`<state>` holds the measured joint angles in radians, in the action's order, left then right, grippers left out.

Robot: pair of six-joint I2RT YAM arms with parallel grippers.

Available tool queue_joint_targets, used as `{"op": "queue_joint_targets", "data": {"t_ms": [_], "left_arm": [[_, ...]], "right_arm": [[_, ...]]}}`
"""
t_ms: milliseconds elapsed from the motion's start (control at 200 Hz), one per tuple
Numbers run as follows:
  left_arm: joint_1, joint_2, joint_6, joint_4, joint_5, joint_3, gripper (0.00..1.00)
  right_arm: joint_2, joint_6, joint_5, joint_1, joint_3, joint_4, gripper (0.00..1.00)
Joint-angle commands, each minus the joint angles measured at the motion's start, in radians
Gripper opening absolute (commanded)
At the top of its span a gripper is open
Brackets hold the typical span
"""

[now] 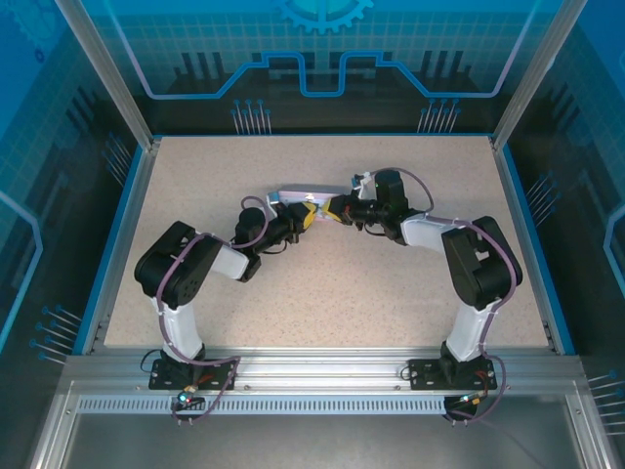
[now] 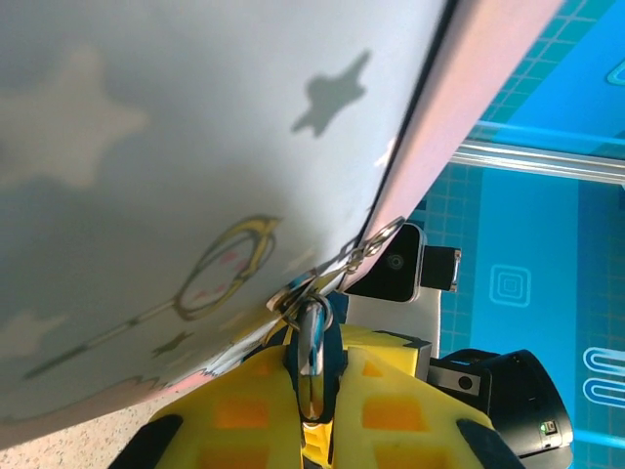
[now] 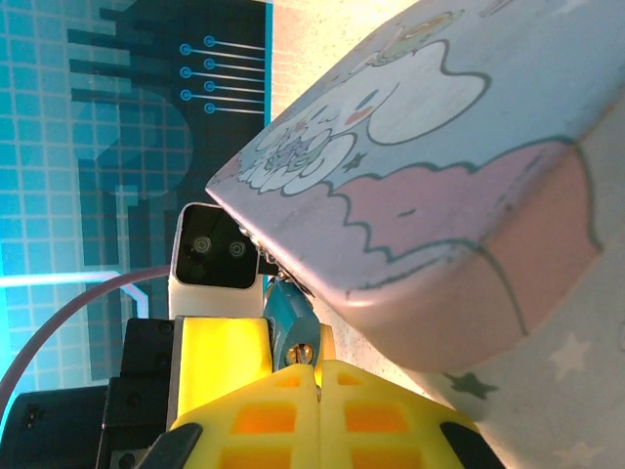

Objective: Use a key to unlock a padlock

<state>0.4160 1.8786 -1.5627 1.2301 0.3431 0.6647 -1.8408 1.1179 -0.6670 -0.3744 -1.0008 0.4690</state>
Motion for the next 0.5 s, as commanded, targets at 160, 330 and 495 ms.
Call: {"op": "queue_joint_targets", "data": {"t_ms": [160, 330, 495], "left_arm": [[0.055, -0.033, -0.027, 0.169, 0.204, 0.010, 0.00], [0.055, -0.044, -0.030, 0.169, 0.206, 0.018, 0.00], [0.054, -0.047, -0.027, 0.169, 0.203, 0.024, 0.00]], "right_arm": [[-0.084, -0.080, -0.030, 0.005, 0.016, 0.166, 0.00], [-0.119, -0.047, -0.025, 0.006, 0.023, 0.170, 0.00], [-0.147, 0.030, -0.050, 0.005, 0.018, 0.202, 0.00]]}}
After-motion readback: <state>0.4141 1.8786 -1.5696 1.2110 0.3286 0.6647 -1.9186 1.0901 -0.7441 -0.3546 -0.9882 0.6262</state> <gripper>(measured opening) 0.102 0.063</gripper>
